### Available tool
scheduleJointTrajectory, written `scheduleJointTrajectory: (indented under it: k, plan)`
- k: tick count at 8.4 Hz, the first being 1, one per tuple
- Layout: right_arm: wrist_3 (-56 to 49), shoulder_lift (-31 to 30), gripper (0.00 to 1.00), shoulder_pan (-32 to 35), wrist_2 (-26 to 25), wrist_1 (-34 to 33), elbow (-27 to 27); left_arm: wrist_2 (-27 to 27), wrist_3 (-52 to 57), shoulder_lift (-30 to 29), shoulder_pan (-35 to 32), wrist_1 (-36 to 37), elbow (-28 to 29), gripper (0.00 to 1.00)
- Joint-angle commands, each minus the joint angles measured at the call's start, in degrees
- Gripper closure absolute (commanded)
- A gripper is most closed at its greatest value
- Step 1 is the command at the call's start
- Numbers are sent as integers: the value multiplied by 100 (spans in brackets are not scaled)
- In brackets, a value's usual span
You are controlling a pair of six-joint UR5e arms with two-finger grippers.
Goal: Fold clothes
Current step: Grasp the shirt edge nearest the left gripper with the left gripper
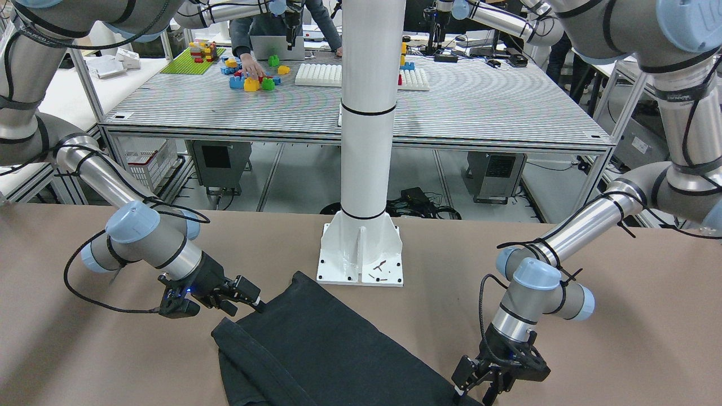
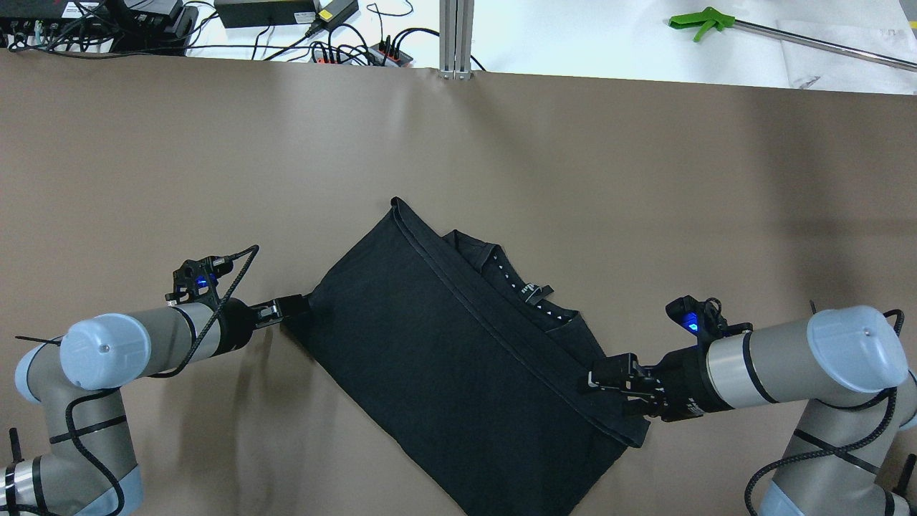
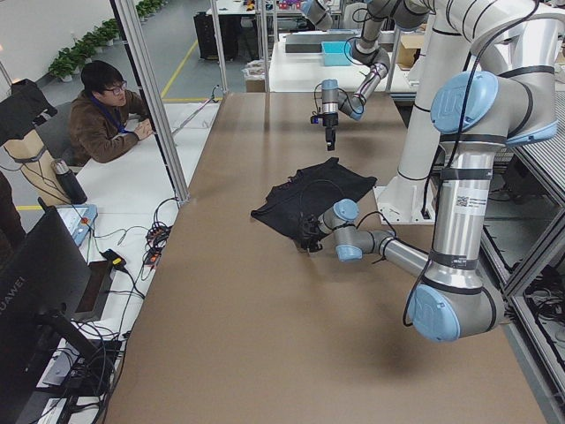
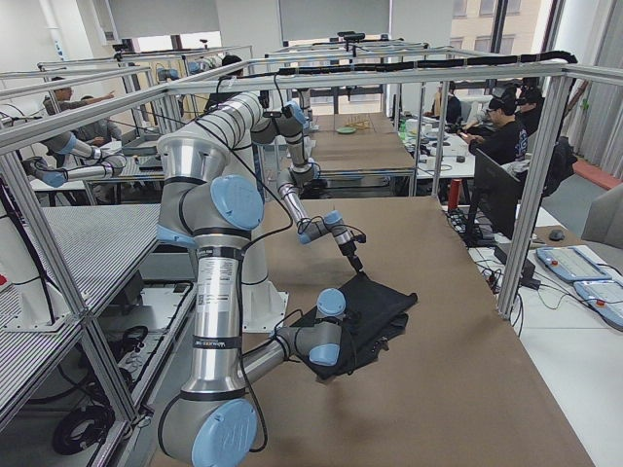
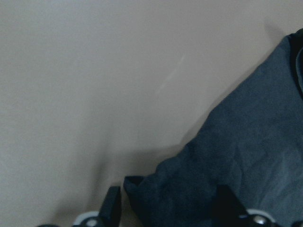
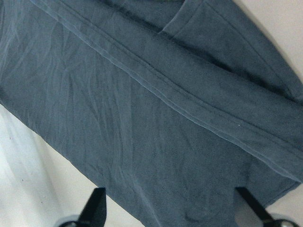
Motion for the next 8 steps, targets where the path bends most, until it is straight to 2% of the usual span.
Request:
scheduleJointTrajectory:
  k: [1, 3, 6, 8]
  plan:
    - [0, 10, 6, -3, -2, 0, -7, 90, -14, -137, 36, 12, 95, 49]
    - [0, 10, 6, 6, -2, 0, -7, 99, -58, -191, 28, 12, 34, 100]
    - [0, 10, 6, 15, -10, 0, -25, -164, 12, -200, -60, 30, -28, 100]
    - [0, 18, 6, -3, -211, 0, -16, -313, 91, -452, -497, 597, -11, 100]
